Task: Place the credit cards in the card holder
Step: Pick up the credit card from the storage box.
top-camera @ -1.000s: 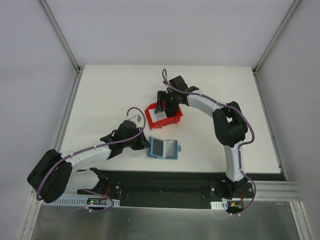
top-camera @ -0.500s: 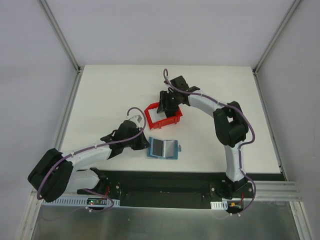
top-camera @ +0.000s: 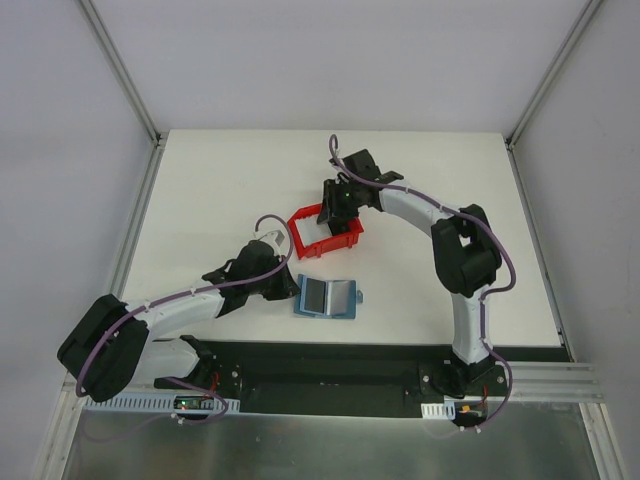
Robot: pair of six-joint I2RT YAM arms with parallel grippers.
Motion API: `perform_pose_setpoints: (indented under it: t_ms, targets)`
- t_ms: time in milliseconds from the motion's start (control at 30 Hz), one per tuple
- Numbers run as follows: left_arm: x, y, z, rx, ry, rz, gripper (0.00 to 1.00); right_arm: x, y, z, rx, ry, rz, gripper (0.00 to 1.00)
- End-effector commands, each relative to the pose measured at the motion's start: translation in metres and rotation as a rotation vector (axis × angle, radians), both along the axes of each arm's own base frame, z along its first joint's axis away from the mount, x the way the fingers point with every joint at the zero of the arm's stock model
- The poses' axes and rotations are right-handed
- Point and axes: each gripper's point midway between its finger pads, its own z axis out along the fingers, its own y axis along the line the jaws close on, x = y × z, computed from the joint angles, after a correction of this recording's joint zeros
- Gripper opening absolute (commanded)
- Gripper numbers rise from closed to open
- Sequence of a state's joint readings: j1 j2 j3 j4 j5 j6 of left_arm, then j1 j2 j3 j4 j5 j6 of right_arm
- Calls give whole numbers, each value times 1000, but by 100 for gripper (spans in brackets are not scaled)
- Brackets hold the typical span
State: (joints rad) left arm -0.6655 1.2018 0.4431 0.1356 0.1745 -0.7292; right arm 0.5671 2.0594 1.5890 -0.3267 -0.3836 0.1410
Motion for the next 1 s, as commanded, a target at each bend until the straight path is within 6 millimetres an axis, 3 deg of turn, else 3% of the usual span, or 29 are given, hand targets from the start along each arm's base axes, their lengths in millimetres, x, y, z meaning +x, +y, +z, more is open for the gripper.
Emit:
perform_pose_setpoints:
  t_ms: [0,500,733,967]
  targets:
    - [10,-4,10,-6,-35,-11,0,-2,2,28,43,-35,7,37]
    - [9,-3,9,-2,-33,-9,0,18,-23,35,-106,-131,-36,4]
    - [7,-1,6,2,-28,-7,0,25,-36,70,-127,-262,-54,0]
    - [5,-1,5,-4,-19,3,0,13,-43,110,-62,-346,-79,0]
